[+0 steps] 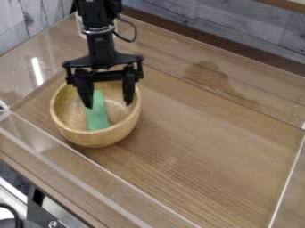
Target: Put green stick into wooden bowl
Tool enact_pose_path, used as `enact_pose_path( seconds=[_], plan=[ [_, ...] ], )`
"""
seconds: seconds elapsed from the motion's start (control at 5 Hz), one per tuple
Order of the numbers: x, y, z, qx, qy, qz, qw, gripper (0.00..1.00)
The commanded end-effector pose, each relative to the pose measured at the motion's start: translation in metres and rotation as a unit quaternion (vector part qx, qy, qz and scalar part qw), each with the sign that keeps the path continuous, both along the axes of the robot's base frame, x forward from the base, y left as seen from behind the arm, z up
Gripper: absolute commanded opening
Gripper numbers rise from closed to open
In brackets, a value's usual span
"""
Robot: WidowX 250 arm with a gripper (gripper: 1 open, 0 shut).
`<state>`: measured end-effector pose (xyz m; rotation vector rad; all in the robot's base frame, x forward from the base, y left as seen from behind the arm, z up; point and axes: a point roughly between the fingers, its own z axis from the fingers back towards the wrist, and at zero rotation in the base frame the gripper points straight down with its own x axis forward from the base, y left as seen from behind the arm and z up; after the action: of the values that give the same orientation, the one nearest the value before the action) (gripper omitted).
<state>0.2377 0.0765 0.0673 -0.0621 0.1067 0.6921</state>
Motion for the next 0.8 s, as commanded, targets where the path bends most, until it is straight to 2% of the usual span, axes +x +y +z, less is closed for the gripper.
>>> enact_pose_path(
  seconds=[0.0,0.6],
  plan=[
    [0.012,0.000,0.017,0.004,-0.022,-0.005,0.9997,1.00],
    [0.016,-0.005,0.028,-0.007,-0.021,-0.007,0.9997,1.00]
  ],
)
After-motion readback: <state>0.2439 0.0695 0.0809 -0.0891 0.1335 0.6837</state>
